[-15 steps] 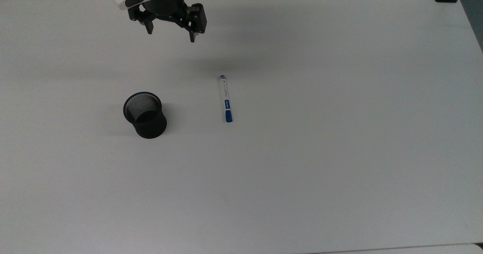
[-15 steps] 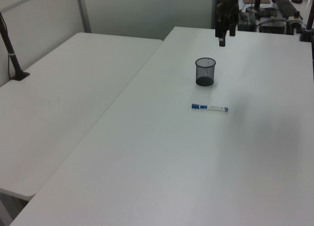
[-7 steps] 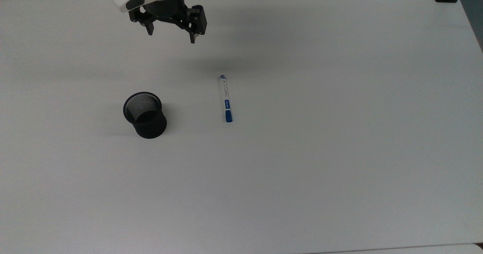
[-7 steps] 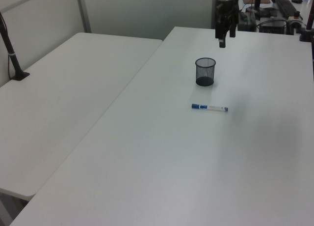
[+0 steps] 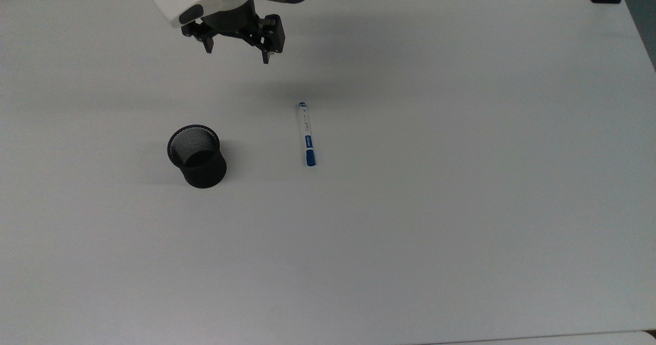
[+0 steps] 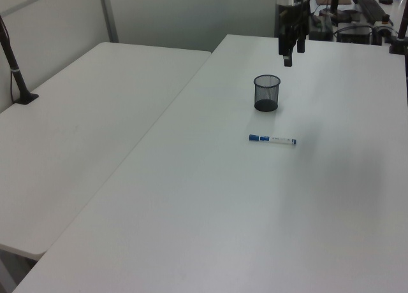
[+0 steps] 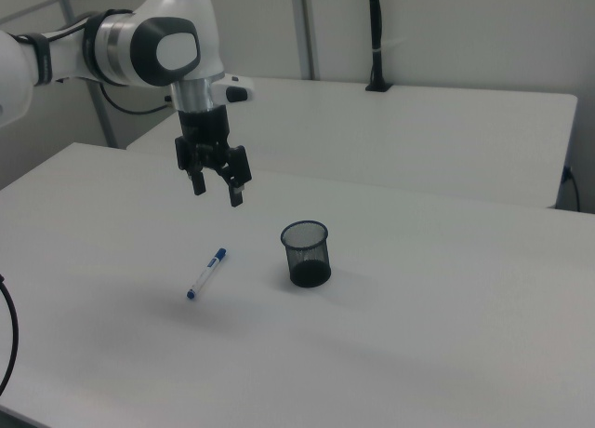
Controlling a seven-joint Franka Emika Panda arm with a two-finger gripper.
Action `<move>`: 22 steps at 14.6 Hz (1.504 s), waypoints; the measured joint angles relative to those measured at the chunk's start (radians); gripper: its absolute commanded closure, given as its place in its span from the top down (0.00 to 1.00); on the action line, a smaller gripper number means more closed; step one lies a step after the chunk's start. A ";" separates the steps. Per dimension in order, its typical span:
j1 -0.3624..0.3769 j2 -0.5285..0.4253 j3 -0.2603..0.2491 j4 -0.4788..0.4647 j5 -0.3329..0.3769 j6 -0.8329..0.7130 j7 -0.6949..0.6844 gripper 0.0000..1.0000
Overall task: Insert the marker
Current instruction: 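Move the gripper over the blue-capped marker and lower onto it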
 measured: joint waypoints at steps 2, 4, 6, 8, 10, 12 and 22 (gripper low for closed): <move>0.000 0.015 0.005 -0.001 0.000 0.001 -0.017 0.99; 0.004 0.050 0.012 -0.003 0.000 0.026 -0.033 0.97; 0.036 0.101 0.013 -0.008 0.000 0.101 -0.035 0.96; 0.078 0.165 0.014 -0.011 0.002 0.198 -0.034 0.92; 0.108 0.216 0.015 -0.012 0.028 0.260 -0.033 0.91; 0.115 0.254 0.015 -0.013 0.059 0.312 -0.031 0.89; 0.156 0.359 0.017 -0.010 0.095 0.368 -0.010 0.81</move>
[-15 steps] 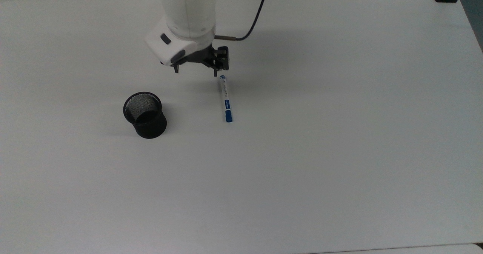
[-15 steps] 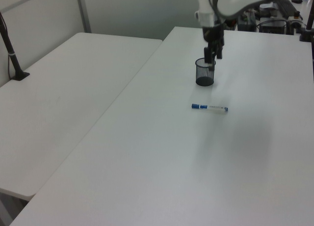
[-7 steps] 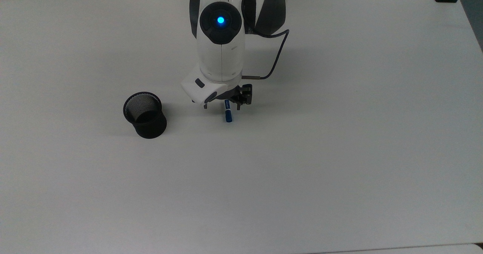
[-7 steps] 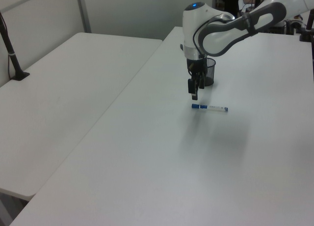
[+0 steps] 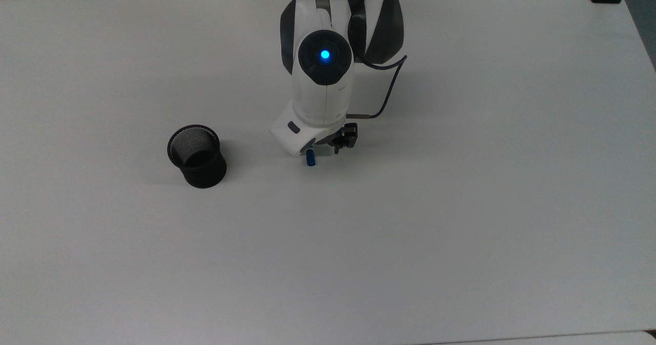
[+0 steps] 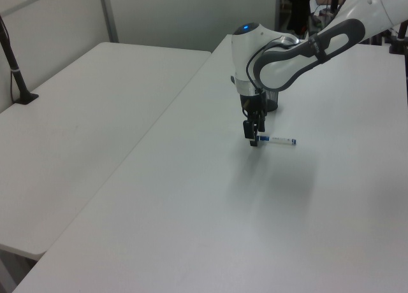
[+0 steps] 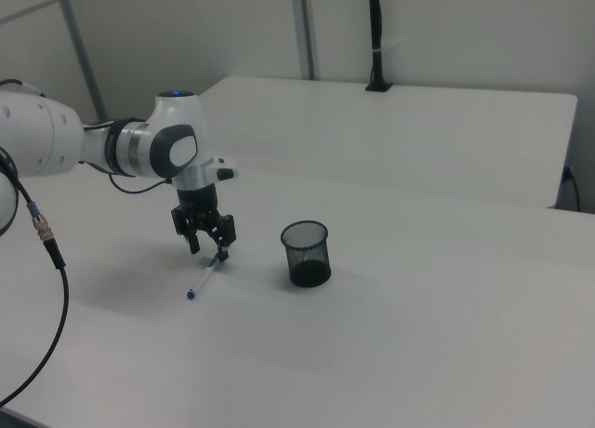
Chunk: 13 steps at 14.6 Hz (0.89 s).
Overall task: Insert the marker
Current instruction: 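Move the gripper over the blue-capped marker and lower onto it, then close the gripper on the marker and lift it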
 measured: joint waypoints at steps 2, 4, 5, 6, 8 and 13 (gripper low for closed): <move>0.000 0.004 0.000 0.003 0.000 0.003 0.000 0.78; 0.000 0.010 0.000 0.005 0.000 0.019 0.000 0.73; 0.000 0.015 0.000 0.007 0.000 0.027 0.000 0.67; 0.000 0.021 0.000 0.009 0.000 0.037 0.000 0.58; -0.001 0.025 0.000 0.011 0.000 0.045 0.000 0.39; -0.003 0.025 -0.002 0.018 0.000 0.047 0.000 0.09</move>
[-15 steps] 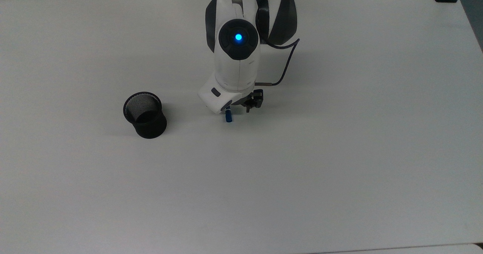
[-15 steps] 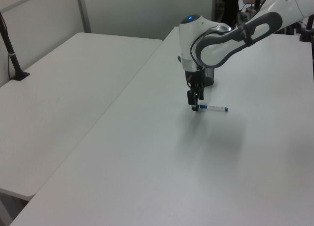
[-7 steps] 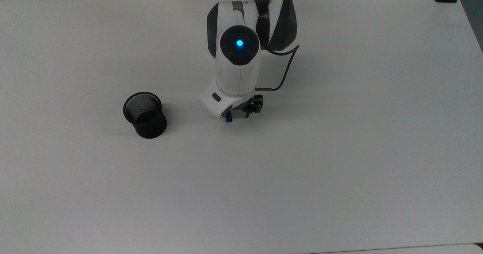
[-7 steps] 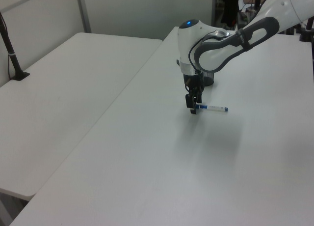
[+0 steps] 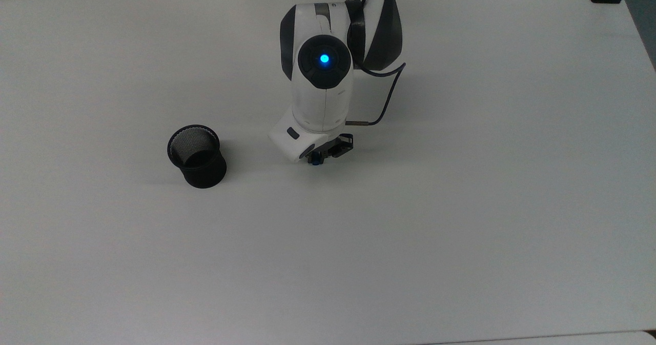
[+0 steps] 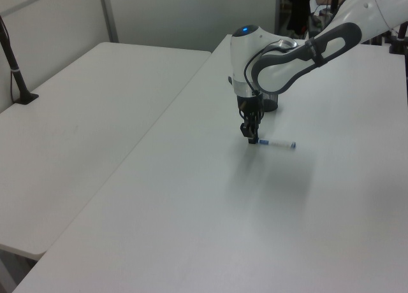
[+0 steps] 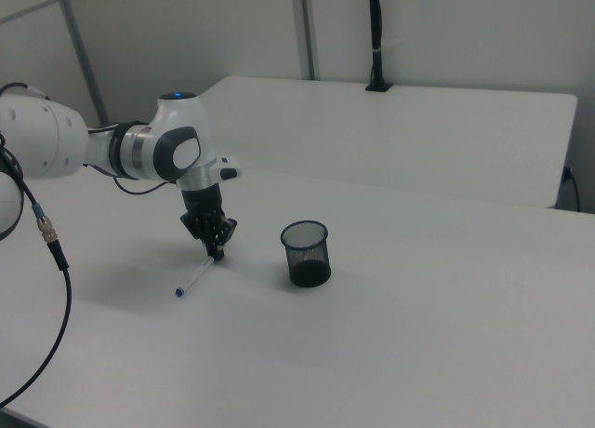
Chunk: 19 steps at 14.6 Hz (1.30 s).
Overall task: Insert the marker
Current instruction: 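Close the gripper on the marker and lift it, then carry the marker over the black mesh cup, tilting it upright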
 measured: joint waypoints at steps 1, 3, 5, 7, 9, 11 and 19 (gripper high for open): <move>-0.001 0.001 -0.001 0.002 0.000 0.000 0.000 0.07; -0.002 0.001 -0.001 0.002 0.000 0.000 0.000 0.05; -0.004 0.001 -0.002 0.004 0.000 0.000 0.000 0.05; -0.015 -0.010 -0.005 0.021 0.000 0.000 0.000 0.05; -0.046 -0.057 -0.008 0.037 0.000 0.000 0.000 0.05; -0.084 -0.123 -0.009 0.041 0.000 0.000 0.000 0.05; -0.253 -0.247 -0.012 0.088 0.000 0.154 -0.020 0.05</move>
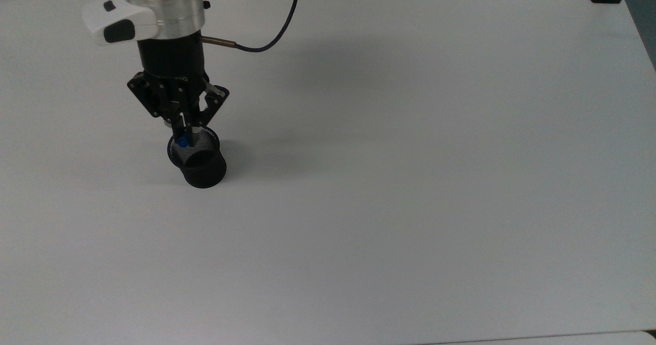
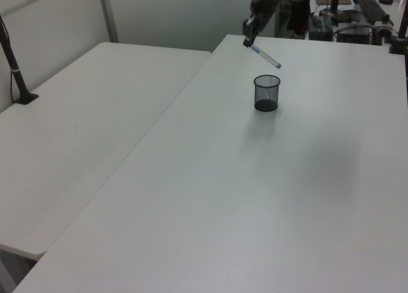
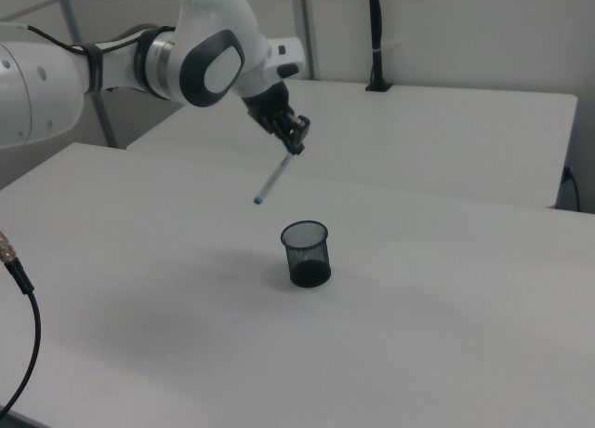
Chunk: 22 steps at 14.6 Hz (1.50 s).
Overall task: Insert the marker
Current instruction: 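Carry the marker over the black mesh cup, tilting it upright, then lower the marker into the cup and open the gripper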
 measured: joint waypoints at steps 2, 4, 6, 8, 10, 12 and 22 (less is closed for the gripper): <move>-0.019 0.001 0.000 -0.030 0.000 0.146 0.000 0.05; -0.038 0.002 0.000 -0.085 0.000 0.293 0.000 0.05; -0.057 0.002 0.000 -0.140 0.000 0.418 -0.006 0.05; -0.062 0.003 0.000 -0.209 0.000 0.503 -0.034 0.05; -0.062 -0.001 0.000 -0.273 0.000 0.553 -0.057 0.05; -0.057 -0.010 0.003 -0.359 0.000 0.655 -0.063 0.05; -0.025 -0.019 0.008 -0.514 0.000 0.821 -0.063 0.75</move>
